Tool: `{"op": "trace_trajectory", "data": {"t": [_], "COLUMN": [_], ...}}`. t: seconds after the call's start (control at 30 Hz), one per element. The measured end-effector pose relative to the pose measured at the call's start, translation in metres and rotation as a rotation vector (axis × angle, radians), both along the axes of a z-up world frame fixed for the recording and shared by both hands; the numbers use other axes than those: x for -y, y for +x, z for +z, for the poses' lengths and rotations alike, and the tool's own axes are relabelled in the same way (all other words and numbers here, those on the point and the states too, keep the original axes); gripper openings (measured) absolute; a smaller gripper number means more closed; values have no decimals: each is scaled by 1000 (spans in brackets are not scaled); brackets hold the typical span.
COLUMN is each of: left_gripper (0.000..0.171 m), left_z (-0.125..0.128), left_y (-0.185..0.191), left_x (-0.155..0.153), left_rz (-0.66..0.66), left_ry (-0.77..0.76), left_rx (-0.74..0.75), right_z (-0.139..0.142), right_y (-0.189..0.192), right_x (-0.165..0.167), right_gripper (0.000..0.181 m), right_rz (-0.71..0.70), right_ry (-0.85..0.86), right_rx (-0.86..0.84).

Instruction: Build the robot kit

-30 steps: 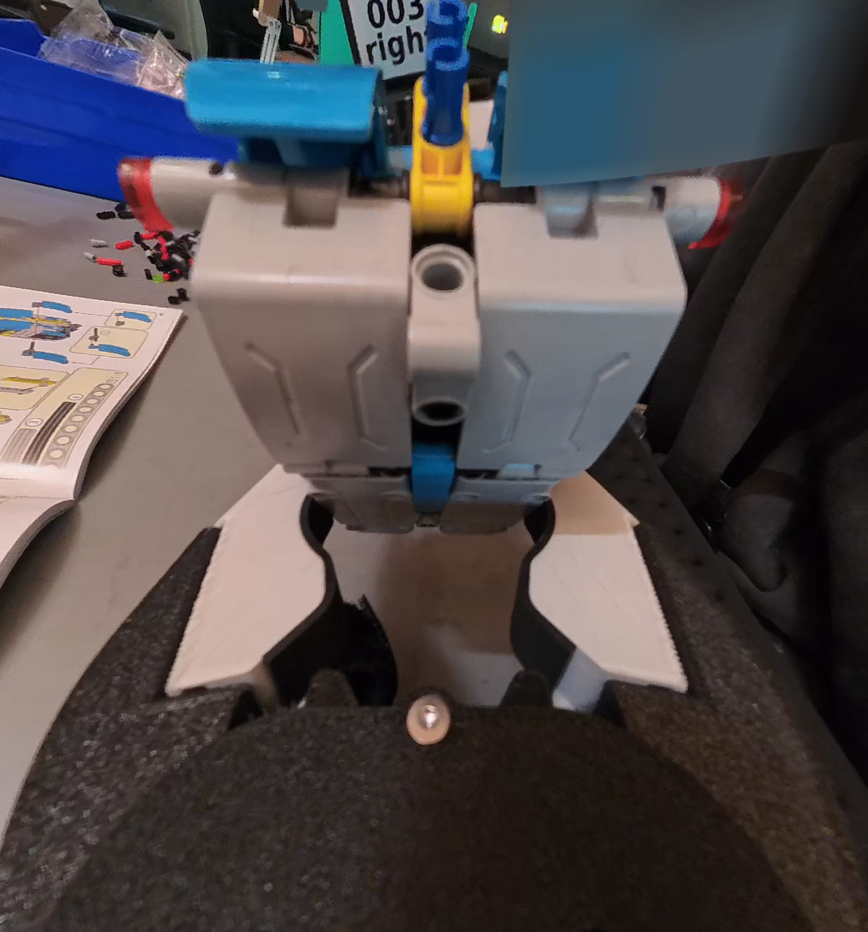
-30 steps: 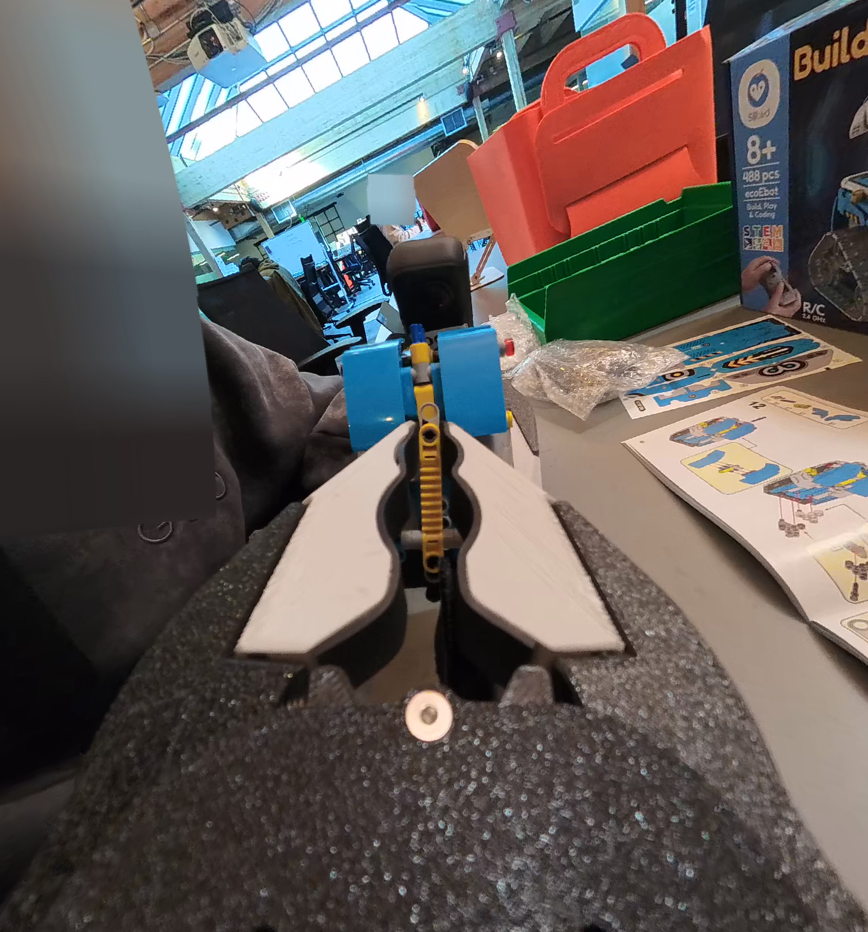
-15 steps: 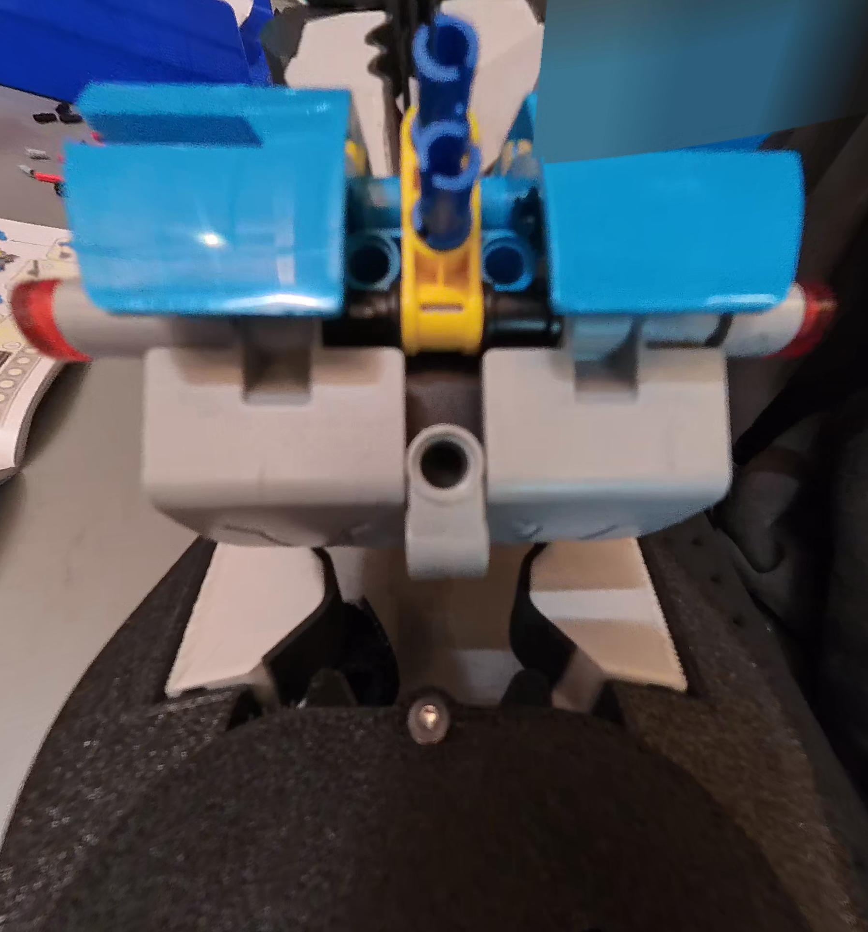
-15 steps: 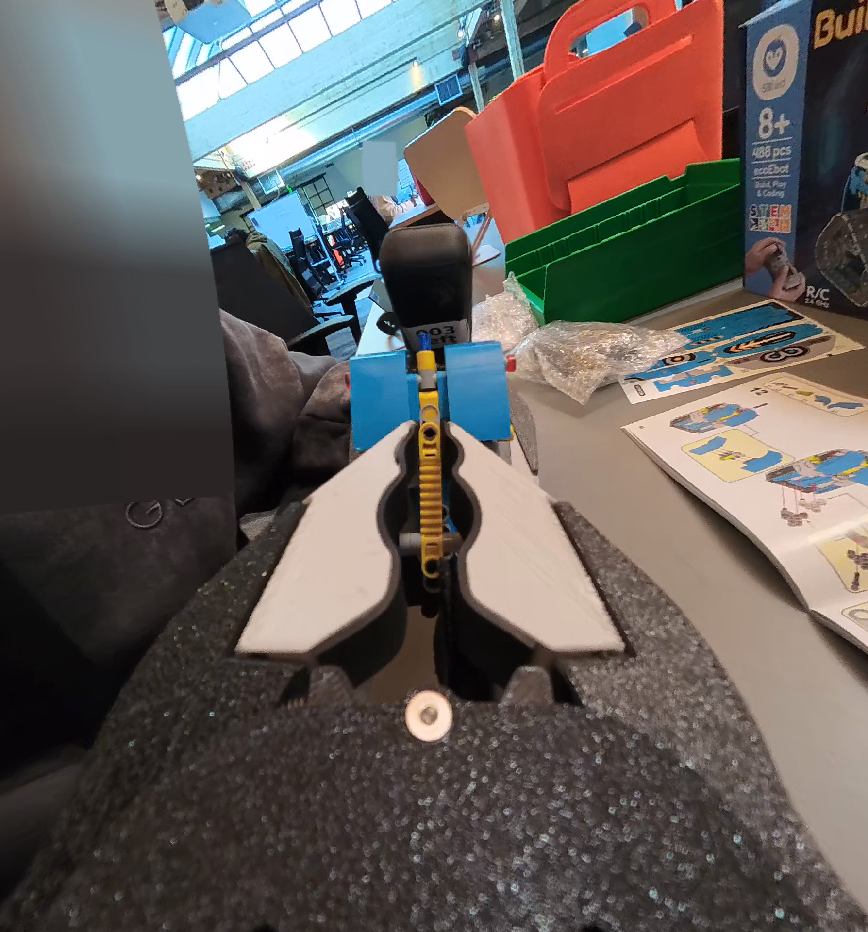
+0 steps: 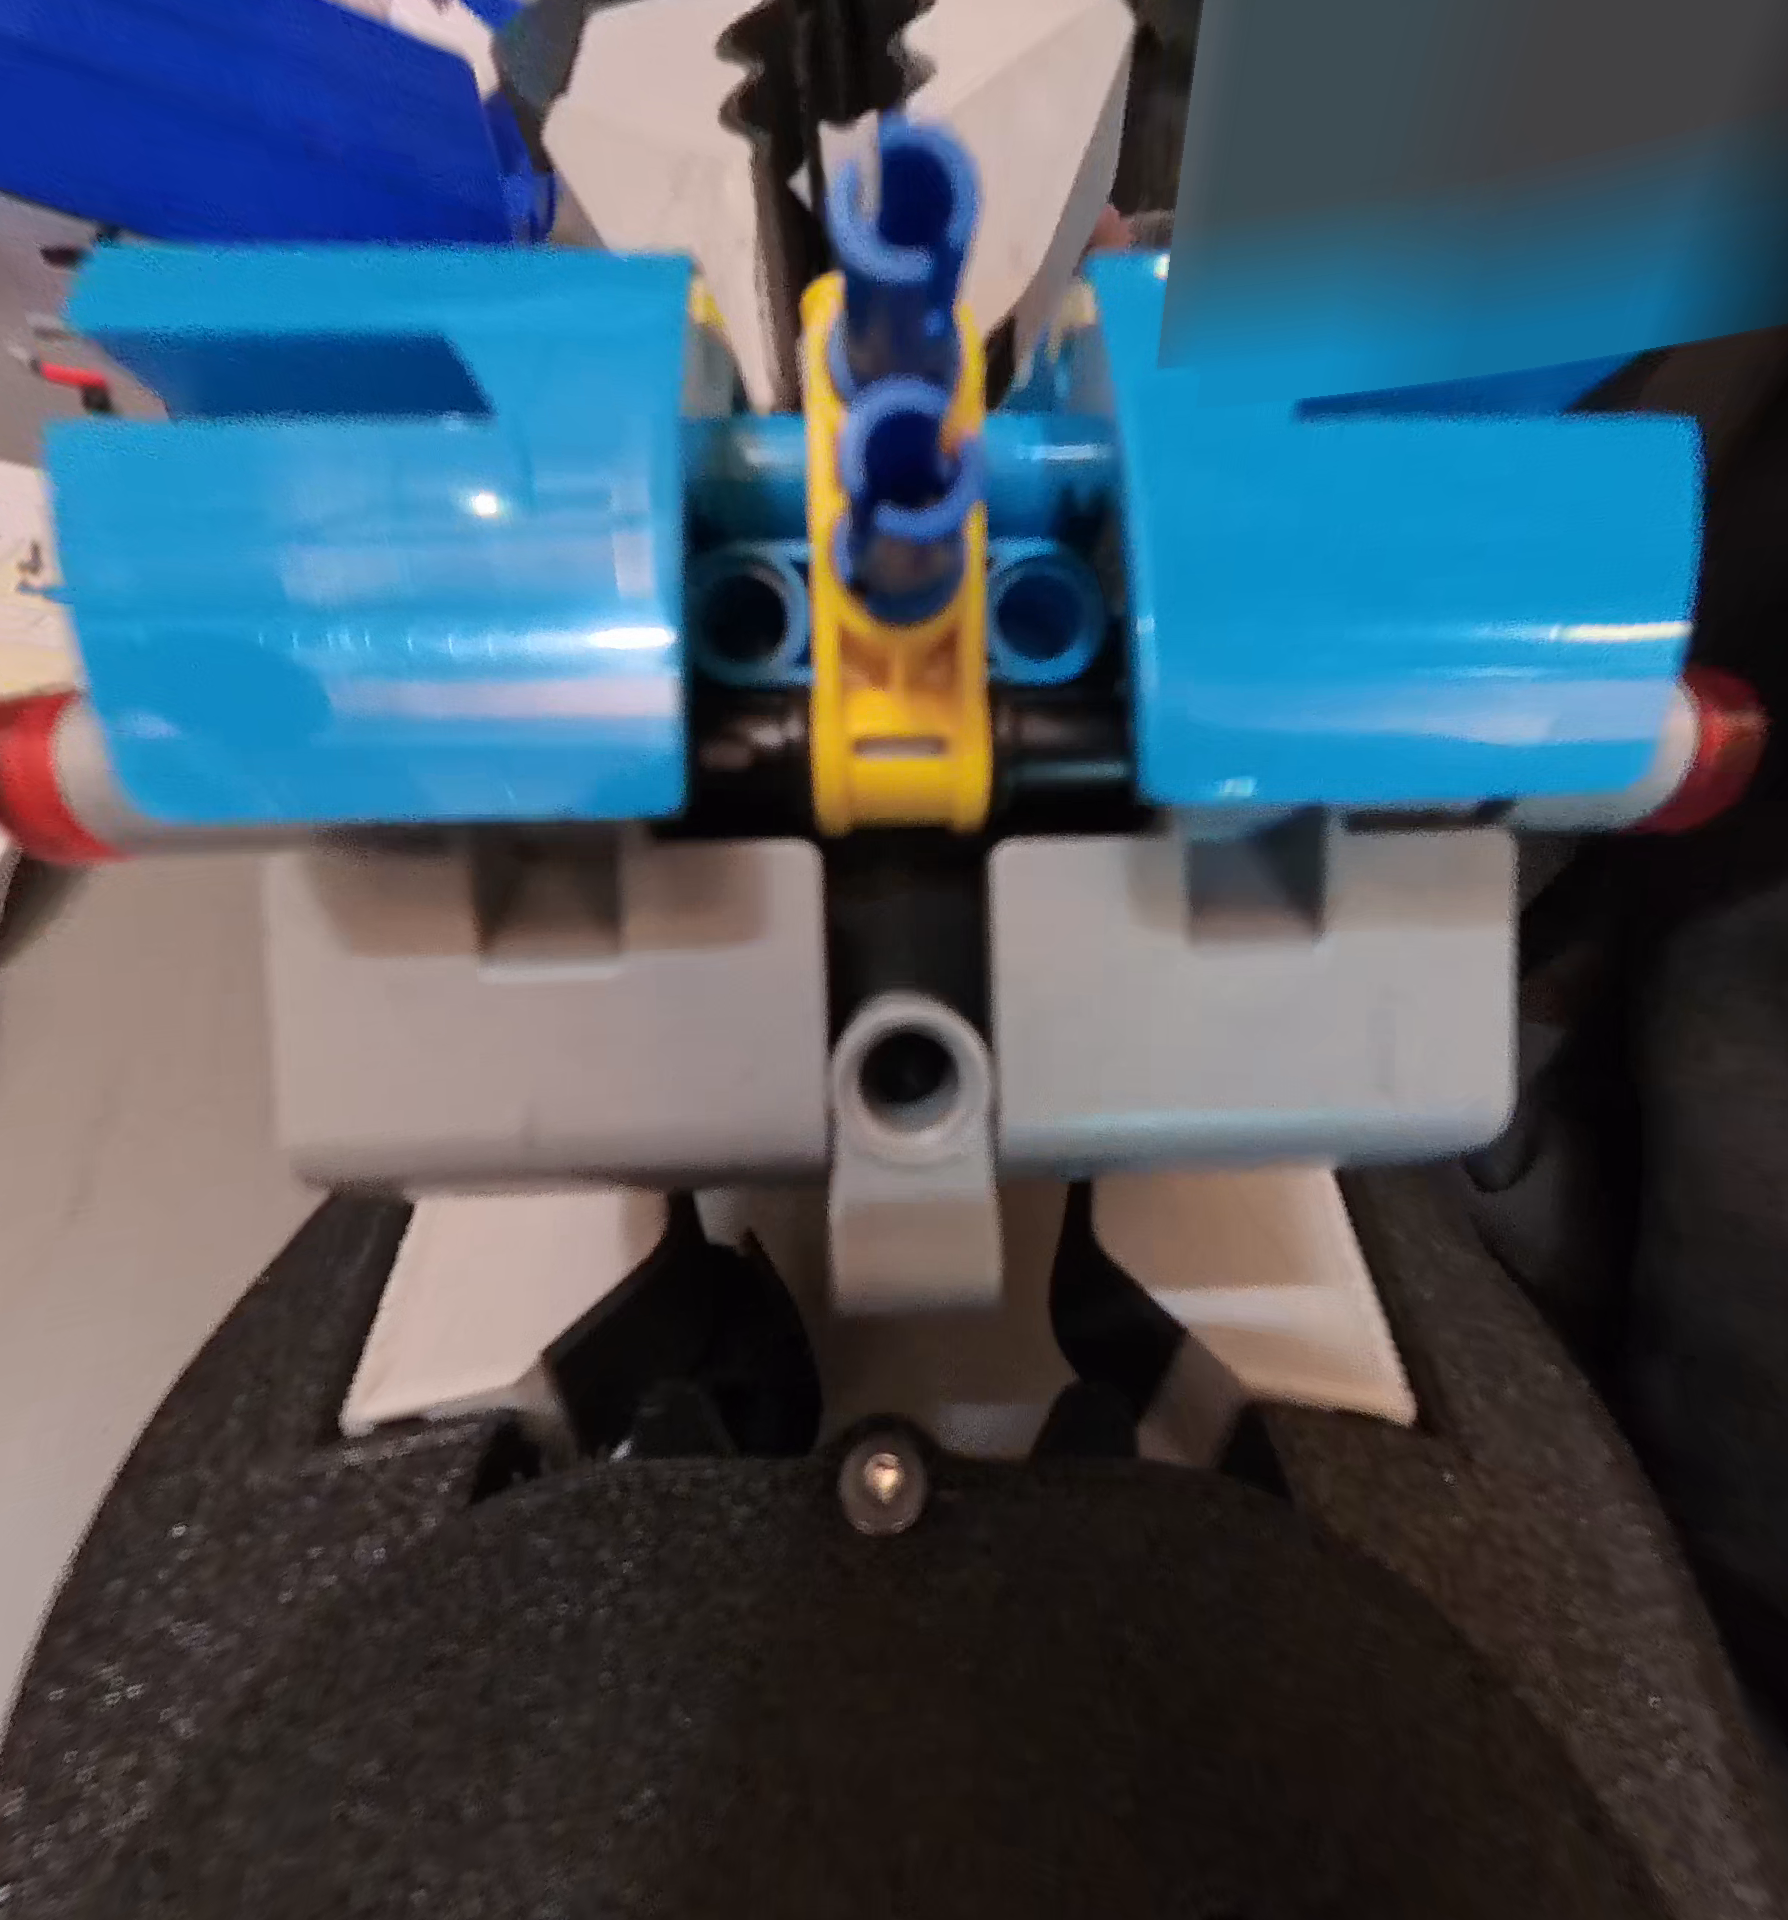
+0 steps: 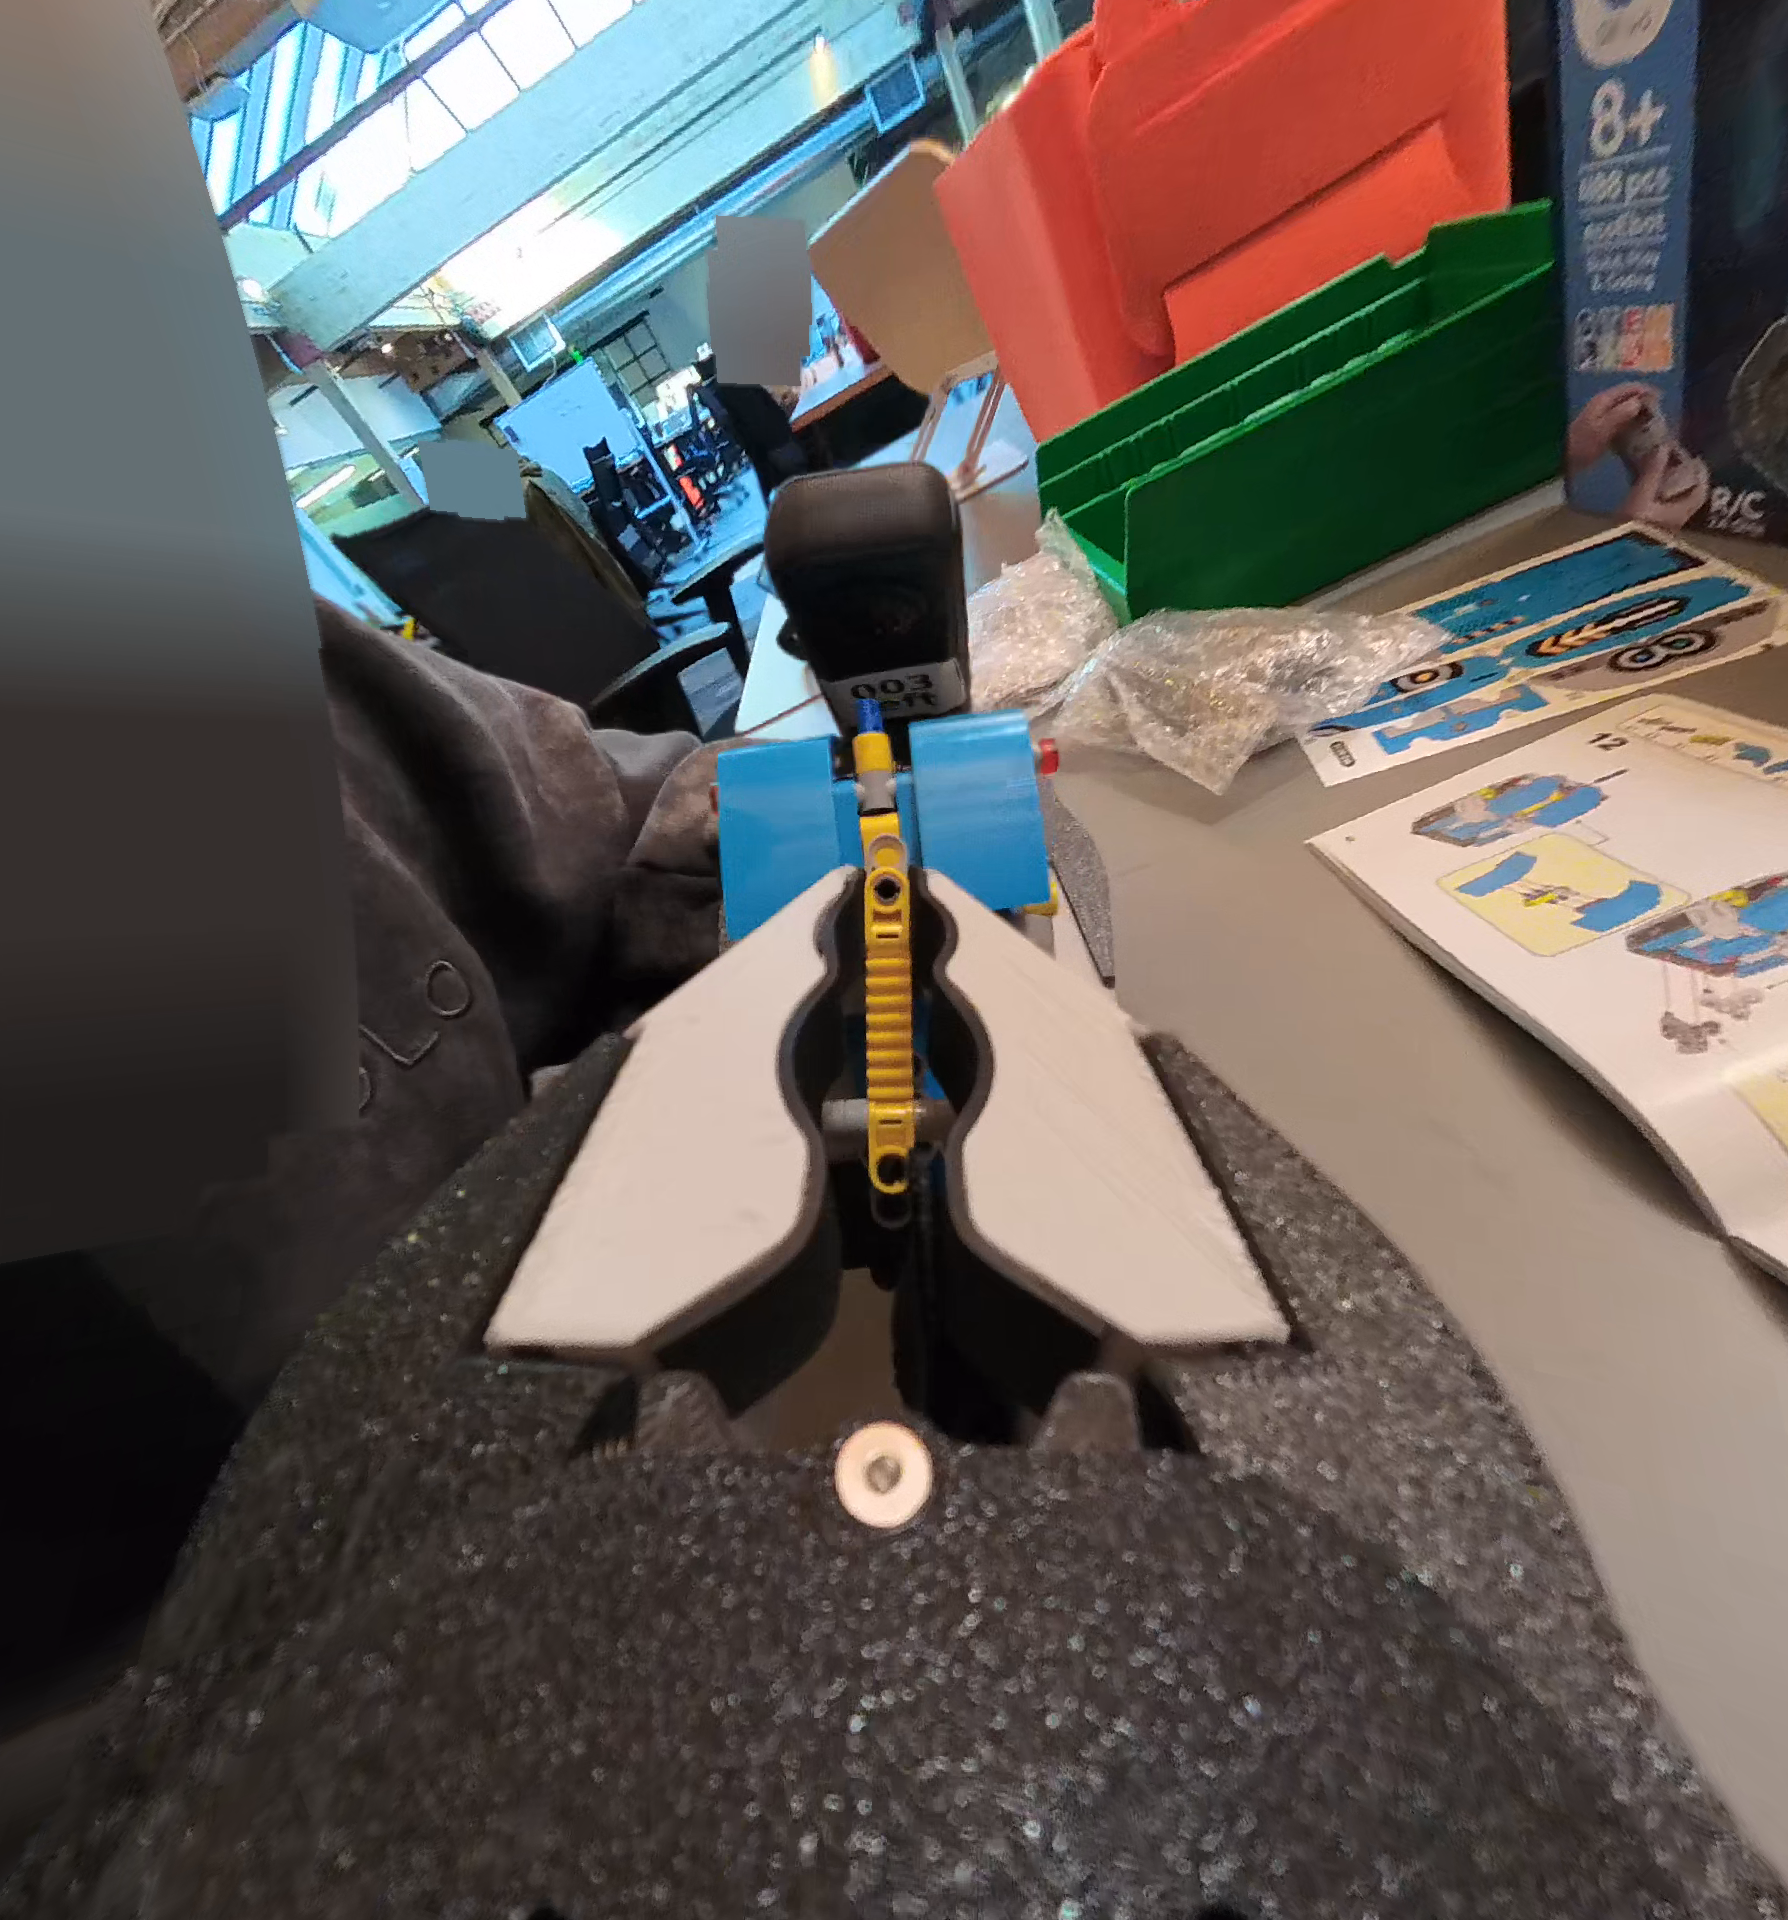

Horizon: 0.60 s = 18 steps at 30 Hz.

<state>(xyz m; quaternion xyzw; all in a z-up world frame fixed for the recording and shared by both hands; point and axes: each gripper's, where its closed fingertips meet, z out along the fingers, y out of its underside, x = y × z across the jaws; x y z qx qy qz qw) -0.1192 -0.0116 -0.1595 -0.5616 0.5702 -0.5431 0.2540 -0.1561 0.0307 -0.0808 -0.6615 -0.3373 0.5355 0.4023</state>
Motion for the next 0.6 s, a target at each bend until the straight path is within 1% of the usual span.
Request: {"op": "trace_trajectory", "data": {"t": [0.03,0.13,0.3,0.37,0.43,0.53,0.6], "left_gripper": [78,78,77,77,78,78,77], "left_z": [5,25,56,65,72,78,85], "left_y": [0,0,-7,-11,-16,-23,-28], "left_x": [0,-1,-1,-1,-2,-1,2], "left_rz": [-1,0,2,15,30,39,38], "left_ry": [-18,-77,-163,-149,-153,-189,-204], "left_rx": [30,146,318,376,414,447,480], "right_z": [3,16,35,42,46,48,52], "right_y": [-1,-9,-28,-36,-44,-53,-59], "right_x": [-1,-6,-12,-10,-10,-11,-9], "right_gripper": [7,7,7,7,7,7,7], "right_rz": [8,-2,-28,-7,-2,-12,-2], "right_ry": [-17,-12,29,0,-40,-40,-87], "right_rx": [12,76,253,282,308,363,330]}}
